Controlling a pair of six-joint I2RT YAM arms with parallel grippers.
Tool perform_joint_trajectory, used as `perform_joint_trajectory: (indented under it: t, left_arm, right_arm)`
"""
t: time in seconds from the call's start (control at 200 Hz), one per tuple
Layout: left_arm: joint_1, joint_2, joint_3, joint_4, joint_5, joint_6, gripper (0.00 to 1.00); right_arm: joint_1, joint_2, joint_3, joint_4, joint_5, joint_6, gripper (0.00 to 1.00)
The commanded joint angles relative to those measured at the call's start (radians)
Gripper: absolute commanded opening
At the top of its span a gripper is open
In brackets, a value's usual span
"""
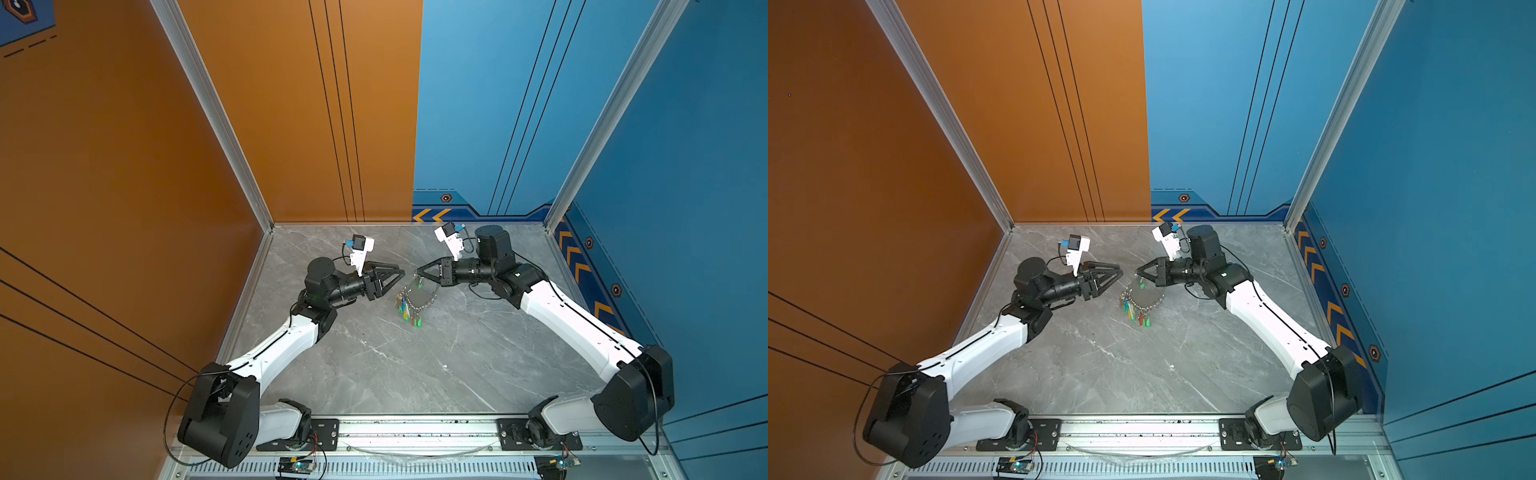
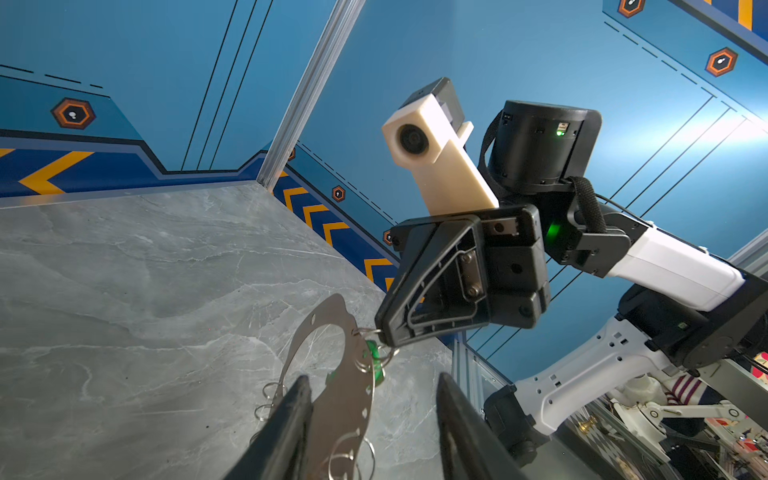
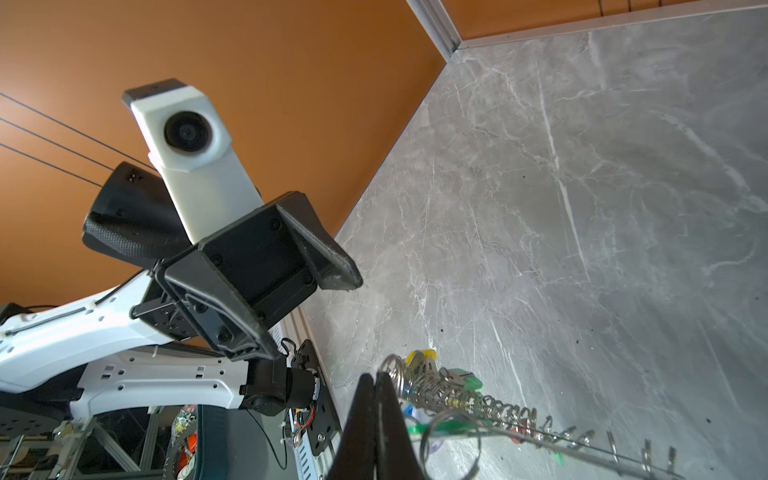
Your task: Remove the keys from the keyring
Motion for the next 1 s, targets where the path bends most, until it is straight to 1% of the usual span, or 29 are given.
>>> perform_joint_trajectory:
  t: [0.0,0.085,0.17,0.23,0.315,0.445,0.521,0.611,0.666,0.726,0.821,0.916,0.996]
  left_arm:
    - [-0.019,-0.035,-0.032,-0.017,-0.037,0.070,0.46]
    - [-0.064,-0.076,-0.032,-0.151,-0.109,0.186,0.45]
    - [-0.150,-0.133,-0.016,-0.331,-0.267,0.341,0.45]
    - [-0.221,-0.153,-0.003,-0.411,-0.365,0.422,0.44]
    - [-0.293,-0.156,0.002,-0.440,-0.473,0.470,0.44]
    - [-0.358,-0.130,0.023,-0.436,-0.554,0.489,0.45]
    - [-0.374,-0.103,0.046,-0.409,-0.582,0.453,0.48]
    - [-0.379,-0.070,0.062,-0.322,-0.613,0.307,0.49]
    - [-0.391,-0.053,0.067,-0.281,-0.653,0.214,0.50]
    - [-0.415,-0.043,0.067,-0.244,-0.703,0.150,0.50]
    - [-0.468,-0.049,0.064,-0.228,-0.843,0.094,0.51]
    - [-0.507,-0.044,0.055,-0.182,-0.938,0.079,0.51]
    - [-0.521,-0.027,0.059,-0.169,-1.017,0.073,0.51]
  right_arm:
    - [-0.001,-0.056,0.003,-0.003,0.089,0.028,0.00]
    - [0.003,-0.074,0.007,-0.023,0.157,0.027,0.00]
    - [0.013,-0.090,0.005,-0.031,0.209,0.025,0.00]
    - [0.030,-0.098,0.004,-0.032,0.250,0.021,0.00]
    - [0.058,-0.100,0.014,-0.045,0.296,0.006,0.00]
    - [0.084,-0.100,0.020,-0.054,0.354,-0.001,0.00]
    - [0.102,-0.104,0.021,-0.053,0.381,-0.004,0.00]
    - [0.124,-0.108,0.021,-0.053,0.421,-0.011,0.00]
    - [0.132,-0.112,0.016,-0.045,0.436,-0.010,0.00]
    - [0.134,-0.118,0.009,-0.029,0.448,0.002,0.00]
    - [0.137,-0.130,-0.012,0.018,0.468,0.034,0.00]
    - [0.145,-0.135,-0.026,0.057,0.490,0.069,0.00]
    - [0.156,-0.133,-0.025,0.064,0.515,0.080,0.00]
